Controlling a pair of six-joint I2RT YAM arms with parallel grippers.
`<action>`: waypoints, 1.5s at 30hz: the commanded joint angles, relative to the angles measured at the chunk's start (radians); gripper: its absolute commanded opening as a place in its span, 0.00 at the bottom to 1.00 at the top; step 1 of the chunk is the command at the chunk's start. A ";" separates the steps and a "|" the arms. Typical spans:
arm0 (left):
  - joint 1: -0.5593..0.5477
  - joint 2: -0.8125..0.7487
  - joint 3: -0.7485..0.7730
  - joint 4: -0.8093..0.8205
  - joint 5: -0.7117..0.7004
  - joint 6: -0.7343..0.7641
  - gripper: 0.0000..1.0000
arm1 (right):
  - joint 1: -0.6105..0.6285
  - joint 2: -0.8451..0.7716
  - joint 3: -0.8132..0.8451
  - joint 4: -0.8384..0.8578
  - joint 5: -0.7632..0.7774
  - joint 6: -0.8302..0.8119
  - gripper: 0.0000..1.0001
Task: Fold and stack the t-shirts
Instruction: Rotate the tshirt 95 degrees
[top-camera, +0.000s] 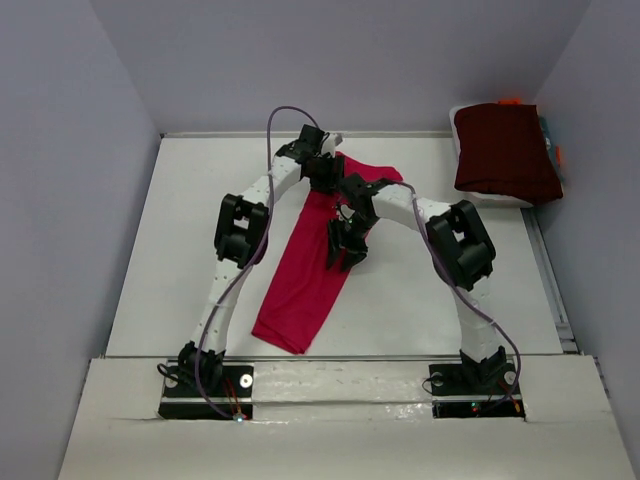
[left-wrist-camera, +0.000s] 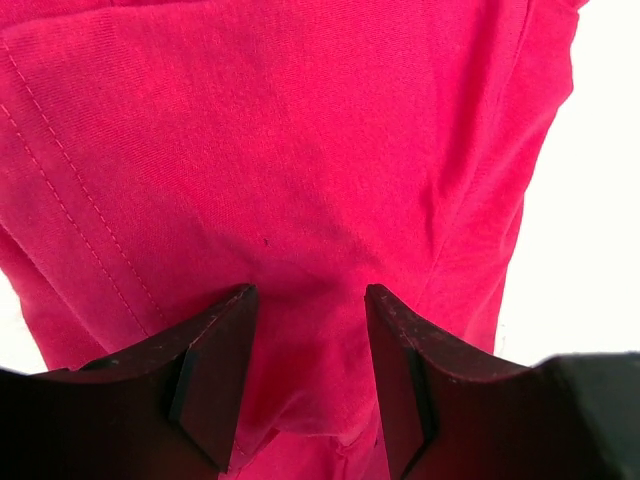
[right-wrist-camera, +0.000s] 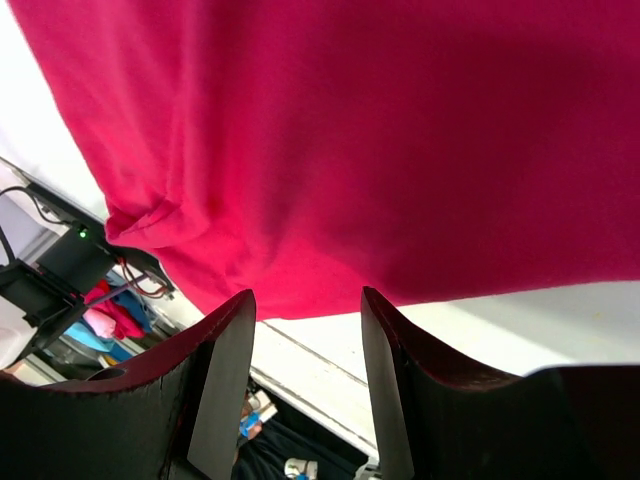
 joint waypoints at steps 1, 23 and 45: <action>0.050 0.056 0.019 -0.087 -0.143 -0.017 0.61 | 0.010 0.026 0.031 0.006 -0.025 -0.019 0.52; 0.212 0.058 0.056 -0.121 -0.350 -0.142 0.60 | -0.101 0.158 0.343 -0.114 0.129 -0.008 0.52; 0.212 0.067 0.055 -0.151 -0.407 -0.166 0.60 | 0.129 -0.216 -0.068 -0.054 0.089 0.030 0.52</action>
